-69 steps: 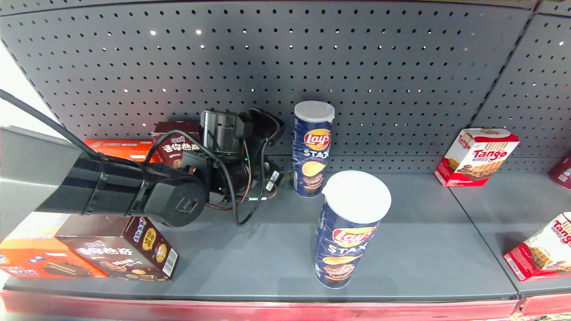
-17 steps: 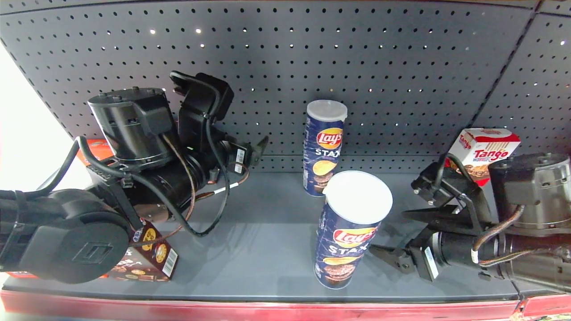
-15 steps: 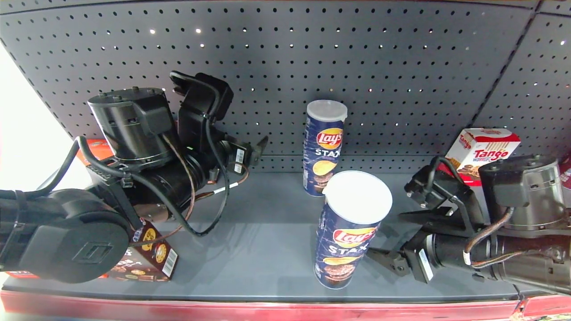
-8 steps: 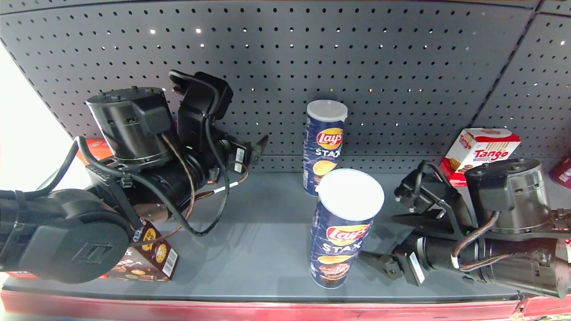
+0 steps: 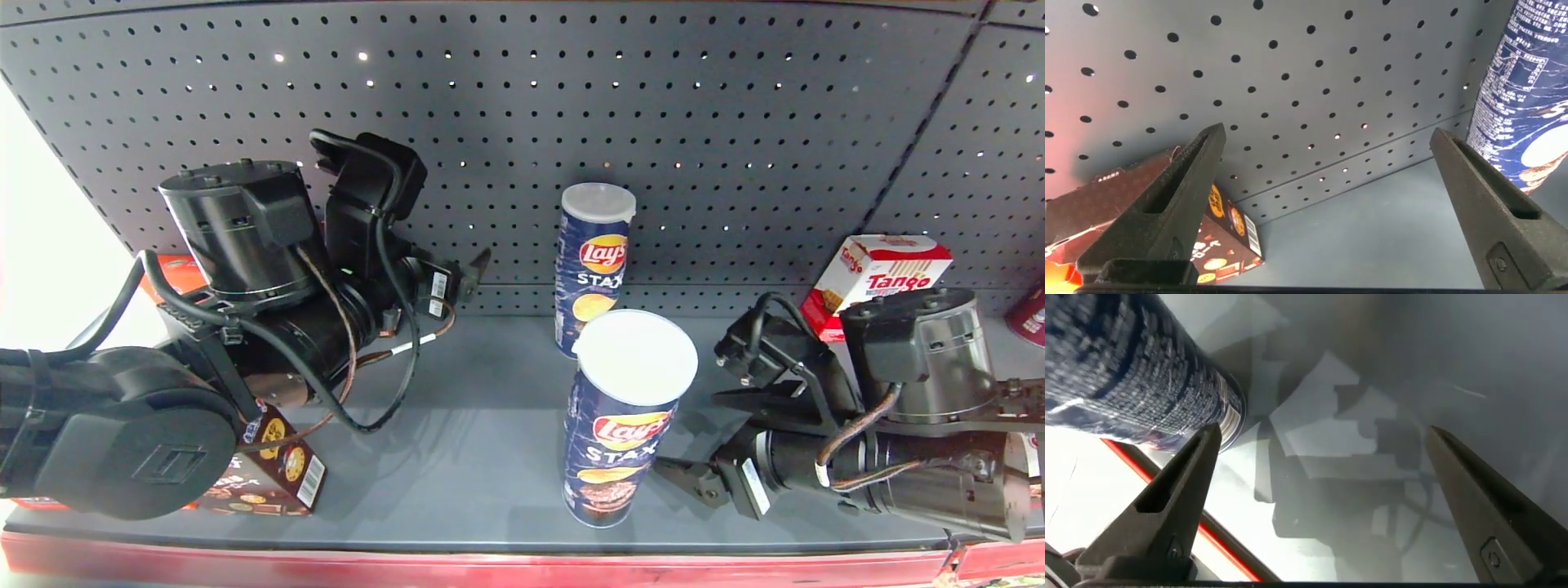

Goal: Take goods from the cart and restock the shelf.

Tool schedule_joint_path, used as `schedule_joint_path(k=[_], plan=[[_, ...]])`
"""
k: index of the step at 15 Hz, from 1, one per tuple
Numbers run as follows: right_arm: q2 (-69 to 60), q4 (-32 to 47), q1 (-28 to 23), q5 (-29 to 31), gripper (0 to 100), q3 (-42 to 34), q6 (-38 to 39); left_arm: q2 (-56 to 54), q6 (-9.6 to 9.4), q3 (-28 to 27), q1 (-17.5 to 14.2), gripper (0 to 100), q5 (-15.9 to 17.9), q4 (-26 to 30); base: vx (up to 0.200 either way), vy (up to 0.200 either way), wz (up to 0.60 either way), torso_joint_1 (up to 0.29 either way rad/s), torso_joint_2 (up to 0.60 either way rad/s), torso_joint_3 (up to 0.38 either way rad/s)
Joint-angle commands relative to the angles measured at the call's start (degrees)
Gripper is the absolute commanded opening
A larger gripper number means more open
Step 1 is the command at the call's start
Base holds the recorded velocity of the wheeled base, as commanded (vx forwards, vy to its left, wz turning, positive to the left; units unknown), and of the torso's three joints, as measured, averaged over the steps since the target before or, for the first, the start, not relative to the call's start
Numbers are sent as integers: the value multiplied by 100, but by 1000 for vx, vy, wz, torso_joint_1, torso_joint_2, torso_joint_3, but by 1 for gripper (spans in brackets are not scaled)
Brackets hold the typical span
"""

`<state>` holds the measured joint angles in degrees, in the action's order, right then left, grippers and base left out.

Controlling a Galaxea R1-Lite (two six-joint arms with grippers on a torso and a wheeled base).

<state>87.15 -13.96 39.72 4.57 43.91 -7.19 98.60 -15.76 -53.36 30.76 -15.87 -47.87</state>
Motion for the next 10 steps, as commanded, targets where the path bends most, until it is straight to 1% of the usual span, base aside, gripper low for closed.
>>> schedule_joint_path(k=[1,6,9,10], plan=[[56,-2,62,9,100,30,-37,19,-6,-8,0,100,-4,-3,0,0,0,0,0,0],[4,-2,36,70,100,-14,-72,10,-6,10,-61,100,5,-3,0,0,0,0,0,0],[-585,-133,-509,123,100,-32,-72,-297,-23,71,-35,100,23,120,0,0,0,0,0,0],[-946,-133,-764,123,100,-32,-63,-508,-32,80,-17,100,23,331,0,0,0,0,0,0]])
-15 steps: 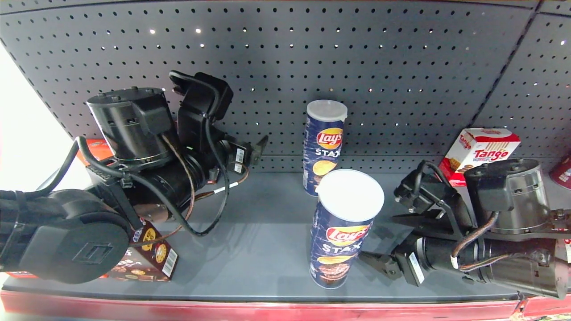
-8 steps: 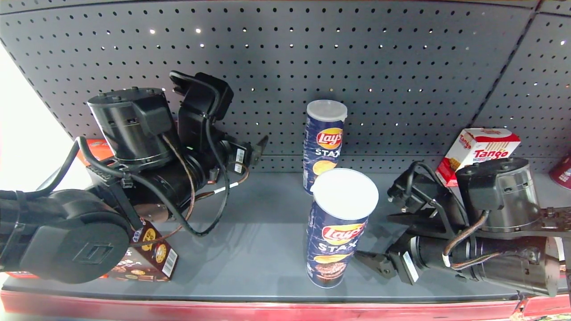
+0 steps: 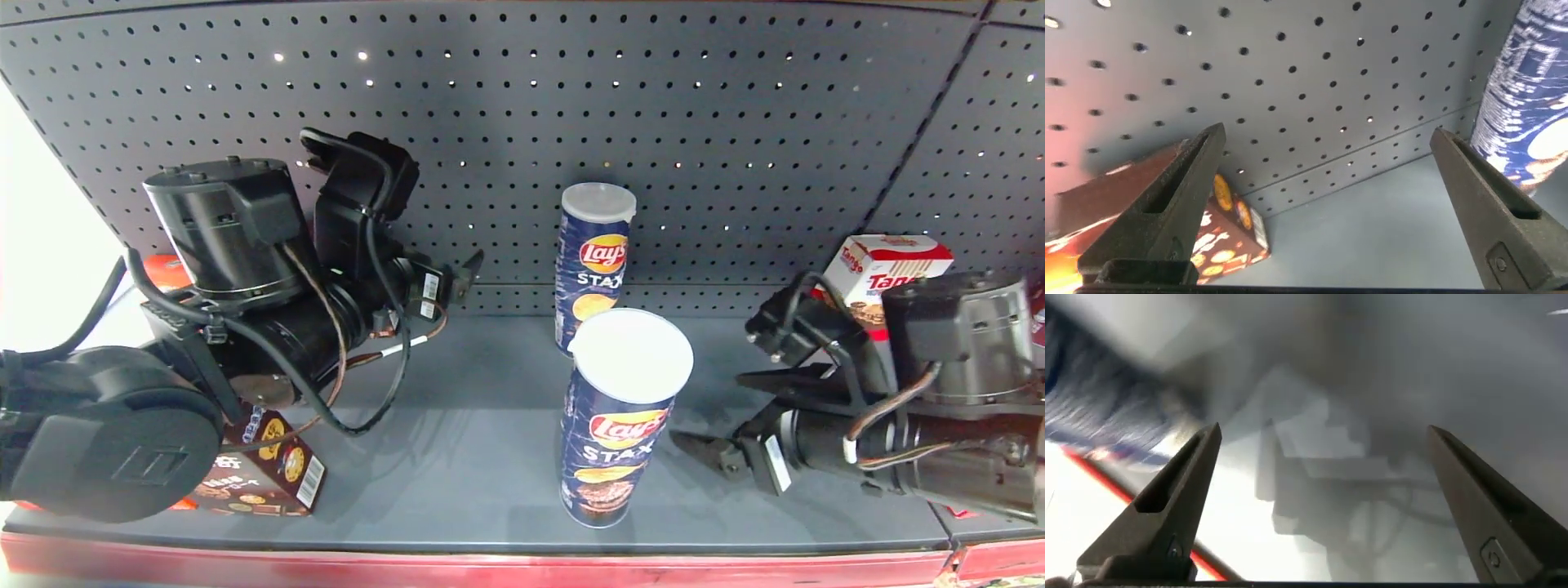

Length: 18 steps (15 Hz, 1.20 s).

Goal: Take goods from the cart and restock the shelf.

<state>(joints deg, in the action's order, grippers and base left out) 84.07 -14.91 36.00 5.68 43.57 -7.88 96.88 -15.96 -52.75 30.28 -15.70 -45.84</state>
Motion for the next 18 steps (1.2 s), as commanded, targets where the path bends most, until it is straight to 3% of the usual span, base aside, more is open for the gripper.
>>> schedule_joint_path(k=[1,4,6,7,12,14,16,18], plan=[[-1015,-38,-629,12,100,-33,5,-609,-13,37,39,100,6,382,0,0,0,0,0,0],[-1991,-21,-1157,12,100,-358,5,-1277,-13,37,39,100,-3,831,0,0,0,0,0,0],[-2957,-38,-1253,205,100,-789,14,-2200,-109,168,48,100,-21,1718,0,0,0,0,0,0],[-3098,-38,-1244,258,100,-850,14,-2340,-136,212,57,100,-21,1806,0,0,0,0,0,0],[-5058,6,-1200,249,100,-2001,14,-4652,-241,1548,338,100,-12,2219,0,0,0,0,0,0],[-5937,6,-1130,223,100,-2713,49,-5829,-259,2005,391,100,-3,2852,0,0,0,0,0,0],[-6491,6,-1095,161,100,-3188,58,-6497,-452,2260,479,100,94,3230,0,0,0,0,0,0],[-6921,14,-1086,153,100,-3742,58,-7165,-505,2788,444,100,94,3573,0,0,0,0,0,0]])
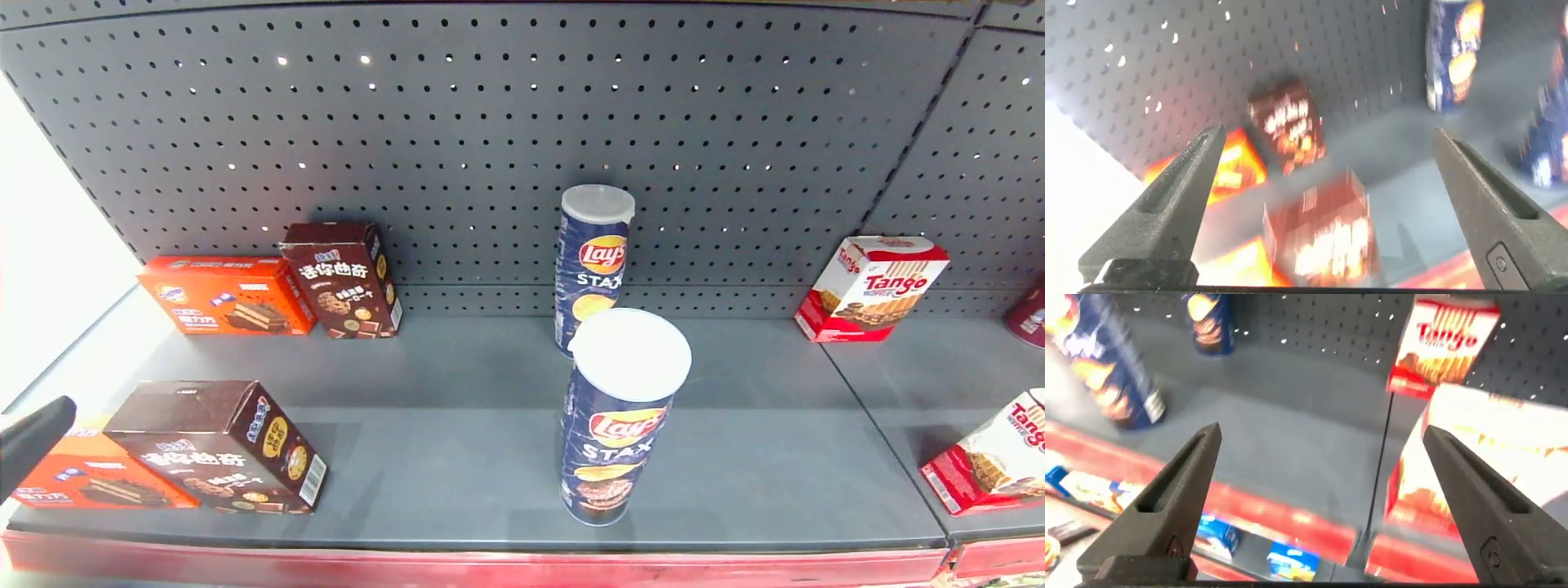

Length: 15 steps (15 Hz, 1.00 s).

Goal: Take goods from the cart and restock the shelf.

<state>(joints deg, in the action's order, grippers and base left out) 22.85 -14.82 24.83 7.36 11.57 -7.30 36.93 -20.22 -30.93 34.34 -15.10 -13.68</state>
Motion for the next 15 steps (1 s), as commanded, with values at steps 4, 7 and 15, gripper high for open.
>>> schedule_joint_path(k=[4,7,15], plan=[[-1001,6,57,-95,100,-1113,220,-2049,-43,1818,29,100,43,867,0,0,0,0,0,0],[-1406,788,4,-77,100,-1157,502,-2524,-25,2891,11,100,51,867,0,0,0,0,0,0],[-1907,1474,-2272,-209,100,-1139,976,-2594,388,3093,-771,100,51,937,0,0,0,0,0,0]])
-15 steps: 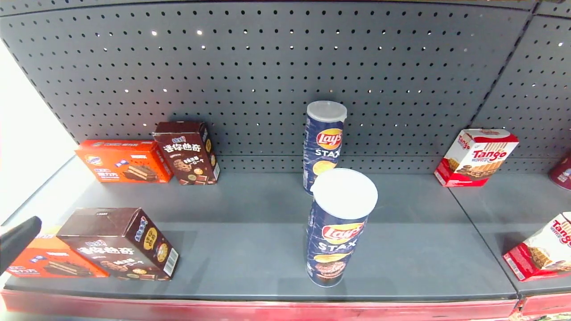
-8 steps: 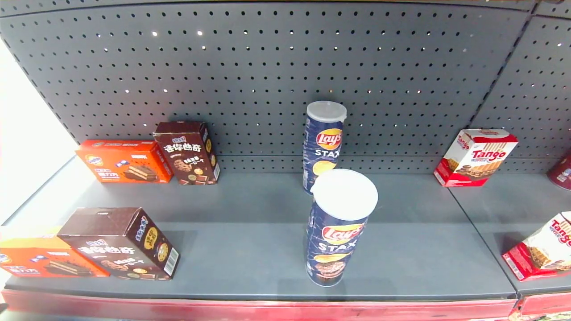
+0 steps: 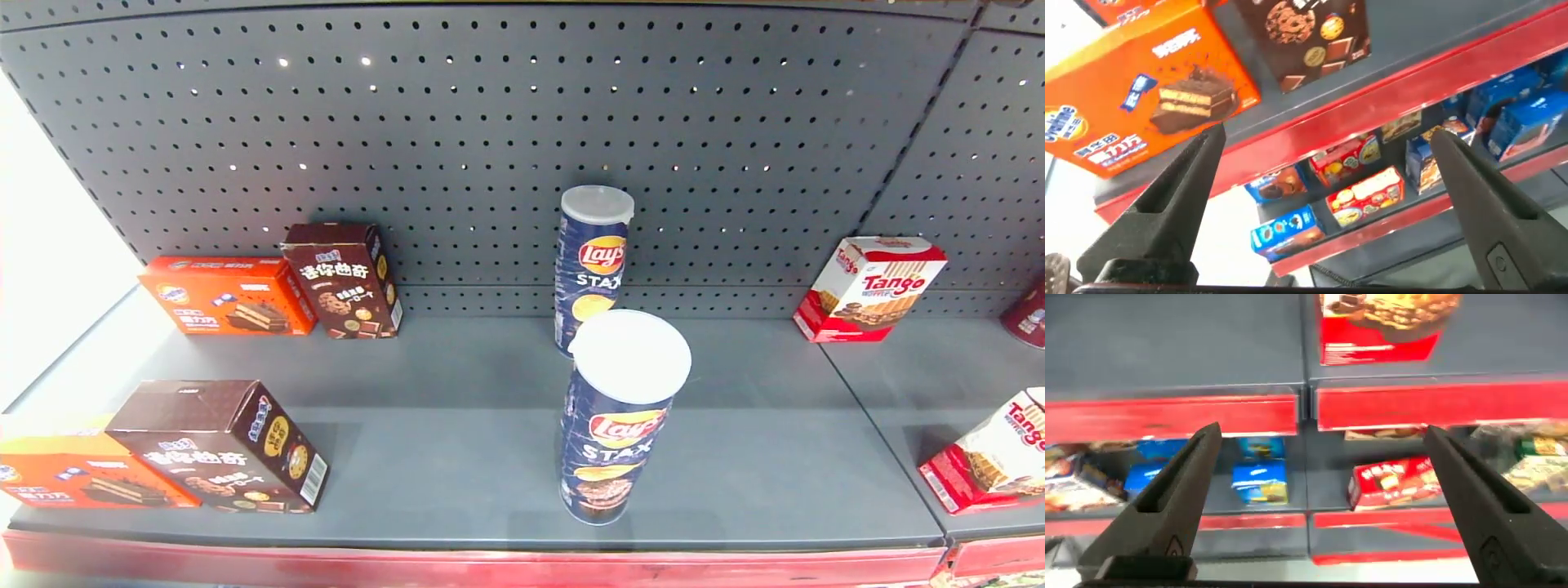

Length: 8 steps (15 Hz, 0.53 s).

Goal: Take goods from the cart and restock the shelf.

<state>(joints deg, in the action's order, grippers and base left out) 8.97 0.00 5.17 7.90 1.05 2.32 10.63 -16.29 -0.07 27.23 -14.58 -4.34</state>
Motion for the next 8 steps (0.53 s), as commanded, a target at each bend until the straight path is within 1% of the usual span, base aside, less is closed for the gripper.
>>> schedule_joint_path(k=[1,2,3,5,7,8], plan=[[-757,-9,-438,-421,100,-105,-47,36,11,7,-69,100,-10,12,0,0,0,0,0,0],[-827,0,-517,-597,100,-105,-188,18,38,7,-175,100,-10,12,0,0,0,0,0,0],[-827,0,-508,-641,100,-105,-232,9,38,7,-236,100,-10,12,0,0,0,0,0,0],[-827,0,-517,-649,100,-105,-240,62,38,7,-676,100,-10,12,0,0,0,0,0,0],[-827,0,-517,-649,100,-105,-223,326,-6,7,-1774,100,-27,3,0,0,0,0,0,0],[-827,0,-517,-649,100,-105,-223,326,-15,7,-1853,100,-27,3,0,0,0,0,0,0]])
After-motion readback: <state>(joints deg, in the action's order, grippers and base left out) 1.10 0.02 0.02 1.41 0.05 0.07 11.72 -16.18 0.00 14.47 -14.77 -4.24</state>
